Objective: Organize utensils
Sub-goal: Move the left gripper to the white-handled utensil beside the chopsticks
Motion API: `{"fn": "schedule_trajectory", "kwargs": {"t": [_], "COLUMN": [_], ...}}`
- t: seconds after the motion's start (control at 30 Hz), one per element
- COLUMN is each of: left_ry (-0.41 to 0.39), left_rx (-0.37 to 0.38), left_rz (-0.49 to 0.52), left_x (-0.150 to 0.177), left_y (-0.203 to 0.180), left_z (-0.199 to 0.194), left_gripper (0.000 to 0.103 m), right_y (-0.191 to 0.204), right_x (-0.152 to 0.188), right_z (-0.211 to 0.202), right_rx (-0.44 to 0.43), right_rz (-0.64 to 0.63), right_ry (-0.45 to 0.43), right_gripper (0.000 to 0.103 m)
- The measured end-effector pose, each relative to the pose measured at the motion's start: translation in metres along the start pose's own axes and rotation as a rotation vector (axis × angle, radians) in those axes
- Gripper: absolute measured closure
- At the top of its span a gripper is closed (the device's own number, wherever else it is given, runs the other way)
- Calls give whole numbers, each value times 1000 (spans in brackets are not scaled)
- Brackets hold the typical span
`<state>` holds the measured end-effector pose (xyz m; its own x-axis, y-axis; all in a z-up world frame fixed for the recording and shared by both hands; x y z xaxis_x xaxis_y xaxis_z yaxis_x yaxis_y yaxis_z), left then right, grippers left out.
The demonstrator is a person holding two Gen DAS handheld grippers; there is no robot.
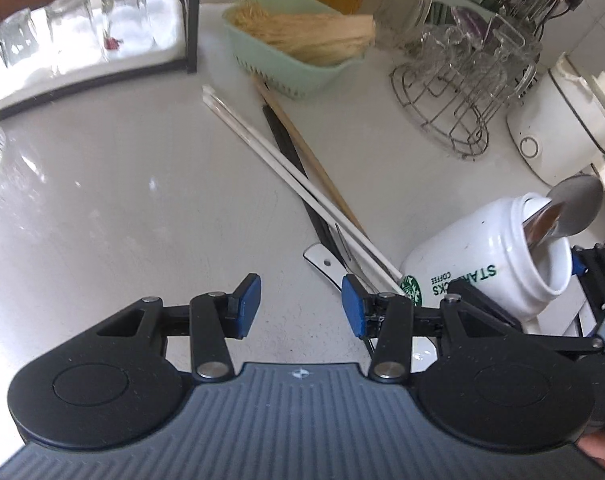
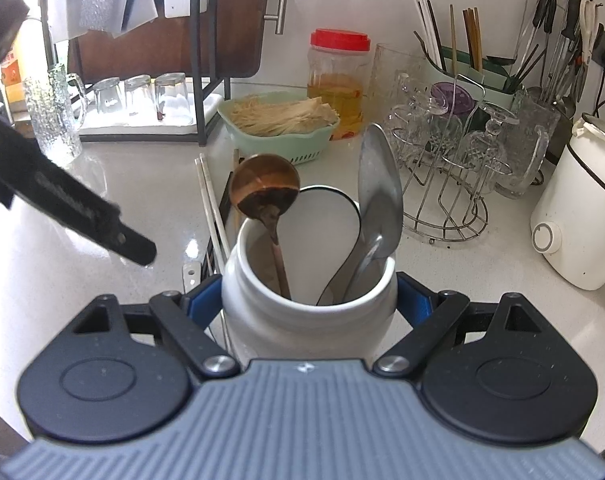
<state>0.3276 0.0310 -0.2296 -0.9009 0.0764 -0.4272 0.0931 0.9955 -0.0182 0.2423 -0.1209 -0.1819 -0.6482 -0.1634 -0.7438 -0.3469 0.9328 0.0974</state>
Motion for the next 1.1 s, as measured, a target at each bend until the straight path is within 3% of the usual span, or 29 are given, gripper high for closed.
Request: {"fn": "schedule_trajectory", "kwargs": {"t": [0.3, 0.63, 0.87, 1.1], "left_ry": [45, 90, 129, 162], "left_rx": [49, -11, -65, -103], "left_rz": [-29, -44, -106, -96], "left_x": [0, 1, -6, -10], "left_y": [-18, -36, -30, -29], "left_z": [19, 32, 40, 43], "left_gripper": [53, 53, 54, 55], "right_y": [-6, -12, -11, -10], "right_x": [4, 11, 10, 12], "right_z": [-5, -13, -12, -13], "right_rx": [-15, -4, -9, 6], "right_rz": [-10, 4, -9, -14], "right_ry": [28, 22, 23, 1], "right_gripper": [12, 12, 12, 11]}}
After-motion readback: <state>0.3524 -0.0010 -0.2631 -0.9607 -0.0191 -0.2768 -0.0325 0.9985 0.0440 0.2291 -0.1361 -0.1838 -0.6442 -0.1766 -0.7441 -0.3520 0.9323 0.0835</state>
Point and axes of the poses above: each gripper's, at about its wrist camera, not at the fingertips, and z roughly the way its jaws point, y to its left, x to its underside, the point moved 8 cm from there along z, roughly the way its jaws point, and after that the axes turned 14 degrees about -x, right-handed, at the moved point
